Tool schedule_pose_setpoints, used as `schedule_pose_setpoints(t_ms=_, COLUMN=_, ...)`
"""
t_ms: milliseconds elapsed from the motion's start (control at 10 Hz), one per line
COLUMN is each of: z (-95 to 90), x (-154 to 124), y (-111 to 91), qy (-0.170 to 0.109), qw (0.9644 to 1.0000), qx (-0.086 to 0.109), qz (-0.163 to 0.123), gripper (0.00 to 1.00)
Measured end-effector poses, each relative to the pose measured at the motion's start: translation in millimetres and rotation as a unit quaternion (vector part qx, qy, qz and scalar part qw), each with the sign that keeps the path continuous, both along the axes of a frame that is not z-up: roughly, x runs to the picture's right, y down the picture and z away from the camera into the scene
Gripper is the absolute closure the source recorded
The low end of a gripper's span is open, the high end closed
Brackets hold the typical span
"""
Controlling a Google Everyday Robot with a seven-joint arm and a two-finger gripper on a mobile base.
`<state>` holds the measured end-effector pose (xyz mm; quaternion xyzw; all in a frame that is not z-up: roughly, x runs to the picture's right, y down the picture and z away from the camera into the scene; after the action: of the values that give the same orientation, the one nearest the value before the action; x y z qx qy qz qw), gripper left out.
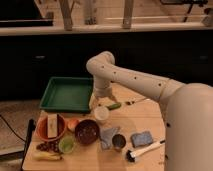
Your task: Place towel in paper cup
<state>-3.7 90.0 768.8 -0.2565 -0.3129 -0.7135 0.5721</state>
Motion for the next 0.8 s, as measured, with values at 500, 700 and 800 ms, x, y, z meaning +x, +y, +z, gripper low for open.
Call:
schedule_pose_setpoints(t_ms=500, z=0.6, x=-3.7, y=2.6, qy=0.008, qw=1.0, qx=-0.001, qz=0.004, gripper=0.2)
schedule_pose_setpoints(t_ms=700, z=0.6, x=-3.7, y=2.6, qy=0.008, qw=1.0, qx=0.0, qz=0.004, gripper=0.2)
schedule_pose_setpoints(t_ms=800, z=0.6, x=-3.7, y=2.5, qy=0.008, qw=1.0, qx=0.0, qz=0.004, gripper=0.2)
